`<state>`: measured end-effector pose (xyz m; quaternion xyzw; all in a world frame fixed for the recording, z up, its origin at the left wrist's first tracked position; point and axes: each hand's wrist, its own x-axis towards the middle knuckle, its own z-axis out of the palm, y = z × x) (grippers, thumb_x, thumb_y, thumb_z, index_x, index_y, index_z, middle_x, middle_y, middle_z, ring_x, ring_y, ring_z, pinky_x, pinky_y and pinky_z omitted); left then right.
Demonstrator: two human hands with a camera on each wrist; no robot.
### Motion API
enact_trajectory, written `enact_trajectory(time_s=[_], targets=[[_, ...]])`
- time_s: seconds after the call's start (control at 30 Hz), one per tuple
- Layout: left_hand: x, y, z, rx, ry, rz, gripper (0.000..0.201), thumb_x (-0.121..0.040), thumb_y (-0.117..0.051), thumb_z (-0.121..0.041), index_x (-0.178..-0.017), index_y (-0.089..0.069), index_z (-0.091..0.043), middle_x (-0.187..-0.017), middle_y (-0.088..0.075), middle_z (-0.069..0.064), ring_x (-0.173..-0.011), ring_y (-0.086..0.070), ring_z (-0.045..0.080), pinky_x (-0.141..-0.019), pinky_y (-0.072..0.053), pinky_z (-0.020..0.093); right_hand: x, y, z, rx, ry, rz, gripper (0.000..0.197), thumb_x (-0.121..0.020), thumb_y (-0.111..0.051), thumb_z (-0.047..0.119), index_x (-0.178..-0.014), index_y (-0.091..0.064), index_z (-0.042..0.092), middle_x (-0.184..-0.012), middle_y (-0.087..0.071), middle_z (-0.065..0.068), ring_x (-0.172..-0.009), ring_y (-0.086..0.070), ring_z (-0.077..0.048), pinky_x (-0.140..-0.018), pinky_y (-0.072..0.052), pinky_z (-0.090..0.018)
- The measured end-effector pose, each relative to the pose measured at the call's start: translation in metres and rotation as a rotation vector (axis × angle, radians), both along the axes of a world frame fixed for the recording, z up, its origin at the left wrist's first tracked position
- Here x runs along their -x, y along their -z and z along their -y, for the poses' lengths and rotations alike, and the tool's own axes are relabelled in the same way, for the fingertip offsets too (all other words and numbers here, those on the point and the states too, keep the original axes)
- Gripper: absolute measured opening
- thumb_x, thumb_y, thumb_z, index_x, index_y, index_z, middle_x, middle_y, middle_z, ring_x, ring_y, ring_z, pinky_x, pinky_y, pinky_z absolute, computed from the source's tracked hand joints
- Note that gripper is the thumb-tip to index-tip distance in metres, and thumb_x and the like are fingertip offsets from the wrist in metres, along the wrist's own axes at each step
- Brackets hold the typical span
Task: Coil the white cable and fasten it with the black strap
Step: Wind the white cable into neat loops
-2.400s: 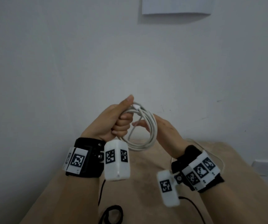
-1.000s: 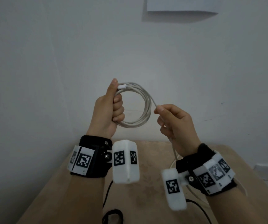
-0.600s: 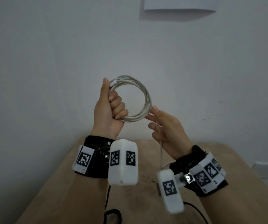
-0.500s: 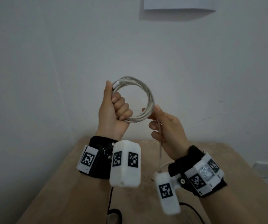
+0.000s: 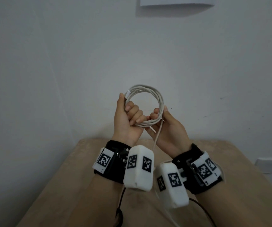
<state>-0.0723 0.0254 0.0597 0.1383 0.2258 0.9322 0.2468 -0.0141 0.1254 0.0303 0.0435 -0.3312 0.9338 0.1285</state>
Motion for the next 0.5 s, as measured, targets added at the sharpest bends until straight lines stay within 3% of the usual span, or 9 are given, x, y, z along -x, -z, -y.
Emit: enact_trajectory(time_s=[0.27,0.5], targets=[[0.005,0.012,-0.008,-0.049,0.071,0.077,0.063,-0.097,-0.042,-0.048,-0.042,-0.037,-0.017,-0.032,-0.021,-0.006,-0.024,-0.02,0.007,-0.029,-0.022,0.016,0.004,0.004,-0.004,-0.036,0.002,-0.022,0.04,-0.1,-0.033,0.037,-0.07,-0.047,0.015,-0.059,-0.046,0.003,-0.064,-0.041,-0.013,-0.08,-0.035,-0.03],[0.006,0.017,-0.01,0.004,0.097,0.079,0.058,-0.094,-0.043,-0.044,-0.044,-0.041,-0.015,-0.033,-0.023,-0.006,-0.026,-0.021,0.007,-0.032,-0.024,0.016,0.004,0.005,-0.008,0.023,0.006,-0.032,0.042,-0.101,-0.032,0.036,-0.067,-0.043,0.015,-0.05,-0.04,0.004,-0.062,-0.037,-0.014,-0.072,-0.035,-0.027]])
